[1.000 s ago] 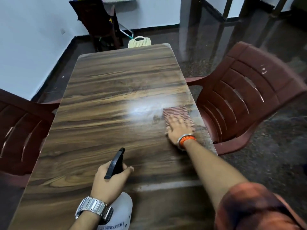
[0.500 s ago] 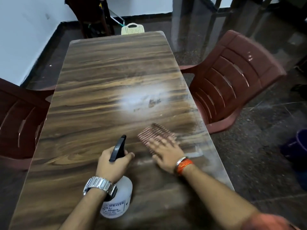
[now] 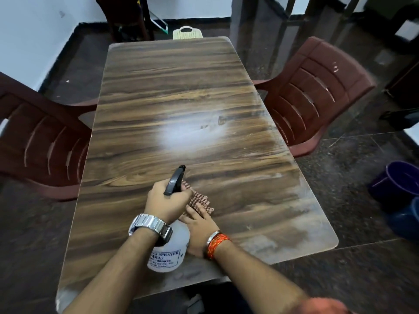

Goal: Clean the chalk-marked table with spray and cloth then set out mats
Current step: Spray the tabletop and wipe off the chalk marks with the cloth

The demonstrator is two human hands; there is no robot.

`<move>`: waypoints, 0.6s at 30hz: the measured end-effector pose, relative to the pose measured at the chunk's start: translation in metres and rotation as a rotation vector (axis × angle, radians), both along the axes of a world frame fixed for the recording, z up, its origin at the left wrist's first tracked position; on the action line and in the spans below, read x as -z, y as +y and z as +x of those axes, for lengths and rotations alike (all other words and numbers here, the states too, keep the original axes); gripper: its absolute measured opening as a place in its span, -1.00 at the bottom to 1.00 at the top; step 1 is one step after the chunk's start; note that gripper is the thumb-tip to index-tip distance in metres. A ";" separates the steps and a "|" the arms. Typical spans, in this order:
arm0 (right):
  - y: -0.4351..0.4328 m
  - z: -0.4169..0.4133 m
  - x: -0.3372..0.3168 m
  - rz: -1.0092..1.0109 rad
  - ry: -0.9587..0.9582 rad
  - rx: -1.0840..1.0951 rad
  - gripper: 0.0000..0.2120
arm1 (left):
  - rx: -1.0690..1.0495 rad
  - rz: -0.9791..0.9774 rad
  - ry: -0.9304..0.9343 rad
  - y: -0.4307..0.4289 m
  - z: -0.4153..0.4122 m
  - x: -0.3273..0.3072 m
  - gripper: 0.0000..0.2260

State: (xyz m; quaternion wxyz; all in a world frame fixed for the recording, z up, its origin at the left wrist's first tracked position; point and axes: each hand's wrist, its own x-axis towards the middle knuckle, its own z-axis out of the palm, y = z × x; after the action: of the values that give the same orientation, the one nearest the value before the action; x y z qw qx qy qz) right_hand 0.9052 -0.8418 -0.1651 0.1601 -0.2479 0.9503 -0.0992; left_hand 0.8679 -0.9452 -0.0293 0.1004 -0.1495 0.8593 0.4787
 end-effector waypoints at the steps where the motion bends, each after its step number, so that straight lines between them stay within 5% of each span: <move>1: 0.006 0.004 0.001 -0.011 0.031 -0.024 -0.43 | -0.004 -0.003 0.002 -0.003 0.000 -0.002 -0.81; 4: 0.067 0.005 0.007 -0.030 0.065 0.164 -0.41 | 0.026 -0.008 0.012 -0.013 0.006 -0.007 -0.85; 7: 0.163 -0.007 0.012 0.081 0.088 0.668 -0.37 | 0.037 0.005 0.012 -0.025 0.019 -0.005 -0.82; 10: 0.202 -0.011 0.003 0.097 -0.082 1.025 -0.44 | 0.004 0.029 -0.030 -0.040 0.031 0.003 -0.80; 13: 0.145 0.014 0.004 0.071 0.057 0.930 -0.44 | -0.011 0.022 -0.060 -0.046 0.042 0.007 -0.81; 18: -0.016 0.111 0.004 -0.048 0.127 0.356 -0.40 | 0.033 -0.021 -0.019 -0.027 0.058 0.002 -0.86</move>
State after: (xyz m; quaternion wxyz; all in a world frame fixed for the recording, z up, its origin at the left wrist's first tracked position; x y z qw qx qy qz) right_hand 1.0158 -0.8581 -0.1690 0.0736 -0.0856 0.9847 -0.1328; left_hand 0.9256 -0.9721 -0.0308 0.1148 -0.1408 0.8656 0.4667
